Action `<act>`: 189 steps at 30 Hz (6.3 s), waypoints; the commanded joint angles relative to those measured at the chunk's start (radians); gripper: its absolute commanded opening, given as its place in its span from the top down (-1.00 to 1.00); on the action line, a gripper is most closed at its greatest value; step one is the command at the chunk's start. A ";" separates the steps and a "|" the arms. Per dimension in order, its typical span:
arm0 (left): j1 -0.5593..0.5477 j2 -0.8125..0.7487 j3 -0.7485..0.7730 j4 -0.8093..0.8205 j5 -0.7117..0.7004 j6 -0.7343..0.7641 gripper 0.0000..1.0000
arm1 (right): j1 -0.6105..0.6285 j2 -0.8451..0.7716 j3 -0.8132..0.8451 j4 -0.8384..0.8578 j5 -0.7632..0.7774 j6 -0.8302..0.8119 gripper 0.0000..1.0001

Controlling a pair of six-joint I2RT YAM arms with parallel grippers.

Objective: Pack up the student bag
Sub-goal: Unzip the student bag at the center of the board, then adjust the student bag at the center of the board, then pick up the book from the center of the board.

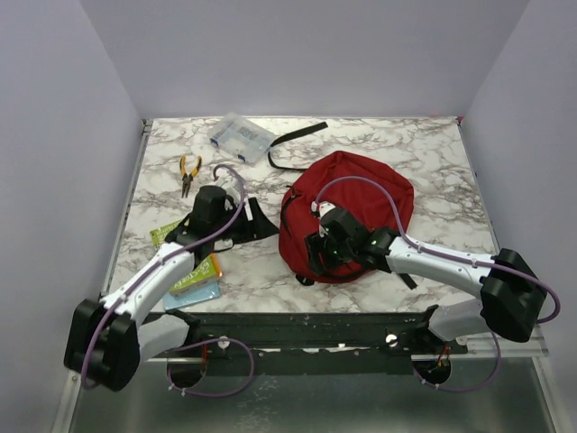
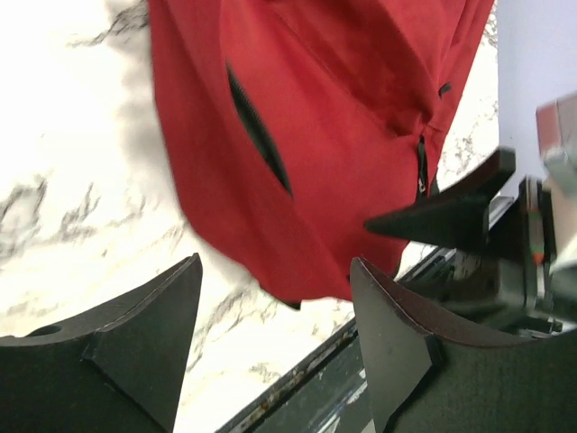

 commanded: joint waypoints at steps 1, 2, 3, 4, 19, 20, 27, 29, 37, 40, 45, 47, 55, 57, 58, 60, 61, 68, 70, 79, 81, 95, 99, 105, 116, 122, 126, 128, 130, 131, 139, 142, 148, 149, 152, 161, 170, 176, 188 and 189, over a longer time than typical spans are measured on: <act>0.003 -0.232 -0.058 -0.119 -0.143 -0.047 -0.43 | 0.008 0.019 0.045 0.034 0.039 0.036 -0.30; 0.010 -0.267 -0.054 -0.159 -0.162 -0.033 -0.48 | 0.009 0.017 0.054 0.027 0.055 0.037 -0.31; 0.021 -0.305 -0.051 -0.201 -0.176 -0.024 -0.53 | 0.008 0.014 0.060 0.025 0.063 0.031 -0.32; 0.033 -0.343 -0.050 -0.228 -0.191 -0.023 -0.60 | 0.009 0.013 0.064 0.018 0.069 0.025 -0.34; -0.072 -0.166 -0.264 0.312 0.130 -0.328 -0.67 | 0.030 0.020 -0.092 0.080 -0.040 0.011 -0.37; -0.101 -0.124 -0.247 0.333 0.133 -0.328 -0.60 | 0.034 0.039 -0.097 0.106 -0.025 0.009 -0.37; -0.204 0.074 -0.234 0.421 0.050 -0.336 -0.21 | 0.039 0.134 -0.071 0.177 0.161 0.053 0.11; -0.215 0.113 -0.234 0.430 0.053 -0.333 -0.20 | 0.039 0.120 -0.071 0.191 0.164 0.057 0.47; -0.235 0.194 -0.254 0.485 0.050 -0.354 -0.15 | 0.038 0.027 -0.007 0.091 0.270 0.078 0.99; -0.235 0.198 -0.265 0.488 0.036 -0.355 -0.06 | 0.038 -0.021 0.011 0.048 0.327 0.104 0.99; -0.235 0.217 -0.276 0.491 0.017 -0.361 -0.06 | 0.038 -0.110 0.054 -0.028 0.450 0.183 0.99; -0.235 0.226 -0.277 0.491 0.015 -0.360 -0.07 | 0.038 -0.152 0.068 -0.051 0.506 0.201 0.99; -0.232 0.232 -0.275 0.493 0.009 -0.351 -0.18 | 0.038 -0.315 0.194 -0.083 0.601 0.134 0.99; -0.230 0.230 -0.269 0.494 0.016 -0.349 -0.21 | 0.038 -0.345 0.214 -0.071 0.611 0.106 0.99; -0.231 0.228 -0.265 0.495 0.020 -0.347 -0.23 | 0.038 -0.357 0.216 -0.060 0.610 0.095 0.99; -0.229 0.218 -0.259 0.495 0.028 -0.341 -0.27 | 0.038 -0.369 0.205 -0.034 0.600 0.073 0.99; -0.228 0.209 -0.257 0.495 0.032 -0.337 -0.30 | 0.038 -0.369 0.198 -0.027 0.591 0.067 0.99; -0.173 0.098 -0.274 0.495 0.078 -0.313 -0.46 | 0.038 -0.331 0.126 -0.008 0.488 0.090 0.99; -0.141 0.043 -0.292 0.493 0.101 -0.307 -0.52 | 0.039 -0.314 0.101 0.002 0.433 0.094 0.99; 0.002 -0.355 -0.289 0.133 0.145 -0.156 -0.76 | 0.039 -0.255 0.012 0.045 0.152 0.114 0.33; 0.008 -0.450 -0.219 -0.053 0.075 -0.077 -0.80 | 0.039 -0.251 0.022 0.043 0.141 0.114 0.17; 0.114 -0.593 0.085 -0.644 -0.516 0.099 -0.97 | 0.049 -0.039 0.213 0.203 -0.116 0.156 -0.45; 0.301 -0.570 0.062 -0.599 -0.467 0.063 -0.97 | 0.051 0.114 0.229 0.443 -0.300 0.267 -0.49; 0.627 -0.519 0.019 -0.507 -0.402 0.053 -0.97 | 0.058 0.343 0.273 0.670 -0.434 0.401 -0.53; 0.906 -0.410 -0.162 -0.434 -0.516 -0.216 -0.97 | 0.063 0.566 0.379 0.736 -0.505 0.453 -0.87; 0.911 -0.446 -0.262 -0.339 -0.484 -0.176 -0.97 | 0.062 0.640 0.407 0.758 -0.533 0.478 -0.88; 0.911 -0.416 -0.259 -0.288 -0.349 -0.147 -0.96 | 0.062 0.703 0.480 0.678 -0.524 0.453 -0.88; 0.911 -0.407 -0.257 -0.290 -0.316 -0.132 -0.92 | 0.064 0.729 0.512 0.658 -0.517 0.454 -0.87; 0.905 -0.410 -0.263 -0.287 -0.289 -0.127 -0.89 | 0.065 0.755 0.532 0.653 -0.510 0.462 -0.88; 0.899 -0.415 -0.267 -0.286 -0.280 -0.124 -0.88 | 0.066 0.770 0.546 0.645 -0.505 0.462 -0.88; 0.806 -0.395 -0.283 -0.261 -0.227 -0.119 -0.89 | 0.079 0.858 0.658 0.566 -0.470 0.447 -0.88; 0.789 -0.372 -0.287 -0.241 -0.196 -0.119 -0.90 | 0.080 0.872 0.676 0.553 -0.454 0.441 -0.88; 0.766 -0.301 -0.291 -0.205 -0.130 -0.114 -0.89 | 0.079 0.894 0.676 0.550 -0.428 0.463 -0.87; 0.766 -0.298 -0.289 -0.206 -0.129 -0.113 -0.90 | 0.079 0.884 0.657 0.569 -0.424 0.474 -0.85; 0.766 -0.298 -0.285 -0.207 -0.148 -0.116 -0.90 | 0.079 0.860 0.613 0.610 -0.408 0.488 -0.81; 0.755 -0.373 -0.268 -0.211 -0.134 -0.087 -0.84 | 0.079 0.832 0.623 0.558 -0.395 0.457 -0.81; 0.716 -0.346 -0.275 -0.193 -0.088 -0.090 -0.85 | 0.079 0.815 0.623 0.547 -0.395 0.443 -0.81; 0.707 -0.245 -0.282 -0.144 -0.004 -0.107 -0.85 | 0.074 0.785 0.573 0.586 -0.375 0.468 -0.81; 0.685 -0.181 -0.294 -0.108 0.035 -0.119 -0.86 | 0.040 0.726 0.417 0.831 -0.498 0.575 -0.31; 0.684 -0.181 -0.293 -0.108 0.033 -0.119 -0.87 | 0.039 0.719 0.406 0.850 -0.501 0.584 -0.28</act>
